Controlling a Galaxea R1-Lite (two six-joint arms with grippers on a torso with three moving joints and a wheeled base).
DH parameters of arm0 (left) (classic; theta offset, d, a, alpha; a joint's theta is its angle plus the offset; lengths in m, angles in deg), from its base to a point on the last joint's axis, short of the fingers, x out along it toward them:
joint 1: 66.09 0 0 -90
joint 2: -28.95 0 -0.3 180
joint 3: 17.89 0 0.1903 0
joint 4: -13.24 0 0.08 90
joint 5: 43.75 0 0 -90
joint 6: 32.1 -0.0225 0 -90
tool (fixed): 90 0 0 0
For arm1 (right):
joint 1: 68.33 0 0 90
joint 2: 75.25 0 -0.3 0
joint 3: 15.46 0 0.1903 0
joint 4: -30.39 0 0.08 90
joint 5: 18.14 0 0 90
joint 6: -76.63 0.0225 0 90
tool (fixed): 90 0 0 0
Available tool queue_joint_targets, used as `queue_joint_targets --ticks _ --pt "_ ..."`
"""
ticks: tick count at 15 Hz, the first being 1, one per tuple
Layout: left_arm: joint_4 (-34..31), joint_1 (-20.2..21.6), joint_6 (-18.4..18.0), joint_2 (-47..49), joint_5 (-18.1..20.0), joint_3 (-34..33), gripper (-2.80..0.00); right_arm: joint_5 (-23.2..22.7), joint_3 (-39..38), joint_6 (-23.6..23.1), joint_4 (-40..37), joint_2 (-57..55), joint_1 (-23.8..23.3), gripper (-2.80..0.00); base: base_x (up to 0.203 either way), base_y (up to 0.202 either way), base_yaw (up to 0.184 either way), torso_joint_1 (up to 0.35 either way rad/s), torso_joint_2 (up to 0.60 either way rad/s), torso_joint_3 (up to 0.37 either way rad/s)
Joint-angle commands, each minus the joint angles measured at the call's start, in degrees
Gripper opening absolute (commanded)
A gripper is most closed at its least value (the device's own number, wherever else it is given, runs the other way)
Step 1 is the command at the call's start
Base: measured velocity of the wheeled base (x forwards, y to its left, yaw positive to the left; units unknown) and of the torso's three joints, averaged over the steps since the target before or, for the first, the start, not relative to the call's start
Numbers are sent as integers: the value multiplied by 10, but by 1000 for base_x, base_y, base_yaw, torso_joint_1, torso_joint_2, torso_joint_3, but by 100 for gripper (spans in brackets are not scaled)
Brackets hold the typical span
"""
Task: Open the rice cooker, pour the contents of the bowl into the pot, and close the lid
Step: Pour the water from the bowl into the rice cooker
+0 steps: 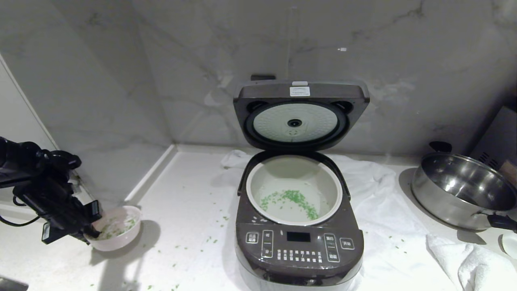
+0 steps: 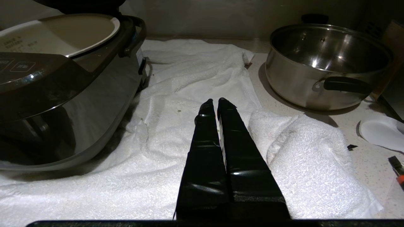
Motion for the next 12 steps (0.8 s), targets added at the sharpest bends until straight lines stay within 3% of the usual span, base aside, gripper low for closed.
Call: queue_joint_targets --ticks 1,7,12 --pt "-18 -27 6 -3 11 47 -280 0 -1 -1 0 0 0 -280 0 0 0 0 0 0" --pt "-63 -86 35 -6 22 100 -280 0 -1 0 0 0 0 -280 0 0 0 0 0 0" --pt "-61 -90 40 -13 23 46 -280 0 -1 0 0 0 0 -280 0 0 0 6 2 -3"
